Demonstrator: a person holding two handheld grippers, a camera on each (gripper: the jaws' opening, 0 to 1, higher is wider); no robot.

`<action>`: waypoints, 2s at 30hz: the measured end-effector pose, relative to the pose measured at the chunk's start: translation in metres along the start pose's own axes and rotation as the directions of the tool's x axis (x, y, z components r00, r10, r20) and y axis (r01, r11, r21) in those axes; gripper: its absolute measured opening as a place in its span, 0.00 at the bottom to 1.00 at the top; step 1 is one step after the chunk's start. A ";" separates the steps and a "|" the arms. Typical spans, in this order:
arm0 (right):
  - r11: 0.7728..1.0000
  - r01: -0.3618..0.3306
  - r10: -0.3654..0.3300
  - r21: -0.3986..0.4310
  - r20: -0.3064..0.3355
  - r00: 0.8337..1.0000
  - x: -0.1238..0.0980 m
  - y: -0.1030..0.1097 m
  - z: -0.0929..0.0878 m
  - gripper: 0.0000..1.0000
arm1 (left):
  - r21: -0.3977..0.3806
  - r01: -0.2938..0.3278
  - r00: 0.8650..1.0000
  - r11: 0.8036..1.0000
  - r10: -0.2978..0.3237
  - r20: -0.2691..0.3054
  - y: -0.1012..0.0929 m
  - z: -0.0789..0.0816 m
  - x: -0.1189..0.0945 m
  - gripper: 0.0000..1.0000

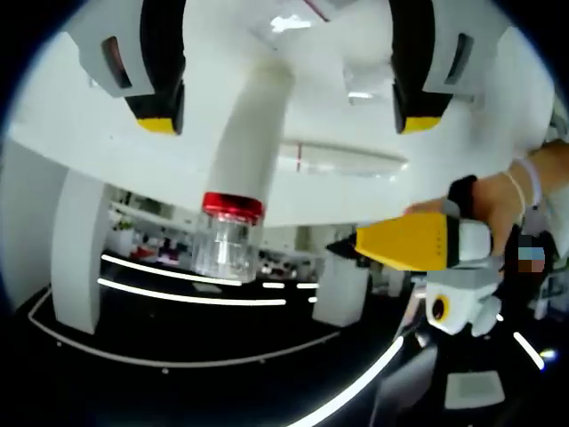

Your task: Arrange the skincare products in the storage area until every visible bottle or jar stands upright without overlapping.

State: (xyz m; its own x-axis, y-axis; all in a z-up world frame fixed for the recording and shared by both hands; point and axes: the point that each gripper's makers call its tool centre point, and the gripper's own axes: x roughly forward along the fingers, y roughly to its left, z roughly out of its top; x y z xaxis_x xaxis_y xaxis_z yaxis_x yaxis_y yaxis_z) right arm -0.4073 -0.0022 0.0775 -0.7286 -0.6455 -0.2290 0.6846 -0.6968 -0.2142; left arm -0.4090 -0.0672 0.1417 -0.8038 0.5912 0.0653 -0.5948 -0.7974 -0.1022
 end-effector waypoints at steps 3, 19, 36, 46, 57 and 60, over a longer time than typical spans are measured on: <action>1.000 0.025 -0.025 -0.019 -0.013 1.000 0.003 -0.003 -0.004 0.93 | 0.030 0.005 1.000 1.000 -0.004 -0.015 0.004 -0.004 -0.003 1.00; 0.990 0.063 -0.079 0.123 0.129 0.988 0.019 -0.025 0.014 0.76 | 0.062 0.028 0.998 0.998 -0.025 -0.051 0.010 -0.032 -0.004 0.96; 0.985 0.054 -0.071 0.164 0.103 0.992 0.036 -0.040 -0.005 0.47 | -0.041 0.021 1.000 0.999 -0.022 -0.012 0.017 -0.026 -0.007 0.84; 0.988 0.062 -0.072 0.145 0.071 0.995 0.033 -0.040 -0.008 0.34 | -0.114 0.033 0.999 0.993 -0.034 -0.003 0.019 -0.028 -0.008 0.83; 0.944 0.240 -0.247 0.228 0.005 0.969 0.013 -0.082 -0.025 0.29 | -0.114 0.037 0.999 0.993 -0.038 -0.007 0.018 -0.029 -0.008 0.81; 0.916 0.319 -0.323 0.245 -0.022 0.946 0.003 -0.100 -0.031 0.29 | -0.118 0.036 0.999 0.992 -0.037 -0.008 0.018 -0.029 -0.008 0.81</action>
State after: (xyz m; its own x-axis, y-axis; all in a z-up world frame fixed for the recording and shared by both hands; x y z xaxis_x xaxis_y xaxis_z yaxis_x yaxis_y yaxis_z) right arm -0.4772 0.0756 0.0687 -0.9101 -0.3785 -0.1686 0.3895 -0.9203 -0.0365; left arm -0.4131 -0.0824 0.1104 -0.7809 0.6216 0.0614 -0.6184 -0.7555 -0.2161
